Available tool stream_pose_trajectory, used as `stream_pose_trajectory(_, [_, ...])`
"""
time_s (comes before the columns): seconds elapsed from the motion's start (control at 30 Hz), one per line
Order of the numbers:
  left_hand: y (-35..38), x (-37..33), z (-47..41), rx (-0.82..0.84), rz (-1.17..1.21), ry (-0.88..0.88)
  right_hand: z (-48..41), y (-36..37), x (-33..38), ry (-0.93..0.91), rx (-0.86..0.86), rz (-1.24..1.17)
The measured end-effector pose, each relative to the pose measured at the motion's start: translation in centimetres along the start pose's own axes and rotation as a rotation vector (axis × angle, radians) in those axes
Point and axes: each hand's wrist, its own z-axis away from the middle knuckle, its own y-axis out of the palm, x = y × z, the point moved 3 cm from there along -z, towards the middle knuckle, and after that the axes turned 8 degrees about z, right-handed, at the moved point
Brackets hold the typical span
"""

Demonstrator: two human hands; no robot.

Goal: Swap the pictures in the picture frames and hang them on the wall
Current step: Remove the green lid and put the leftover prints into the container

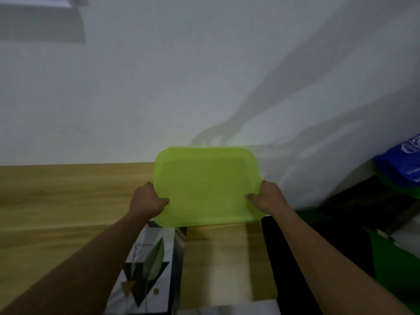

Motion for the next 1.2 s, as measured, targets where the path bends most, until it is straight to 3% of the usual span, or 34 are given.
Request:
stream_pose_trajectory(0.37, [1.0, 1.4, 0.4, -0.008, 0.296, -0.141, 0.4, -1.1, 0.3, 0.042, -0.070, -0.230])
stream_pose_trajectory(0.7, [-5.6, 1.2, 2.2, 0.030, 0.580, -0.135, 2.3, -4.9, 2.6, -0.111, 0.067, -0.437])
stream_pose_trajectory(0.93, [-14.5, 6.3, 5.6, 0.071, 0.660, -0.155, 5.4, -4.0, 11.0, -0.243, 0.173, -0.507])
stream_pose_trajectory(1.2, [-24.5, 20.5, 5.8, 0.006, 0.721, -0.175, 9.3, 4.2, 26.0, -0.343, 0.296, -0.515])
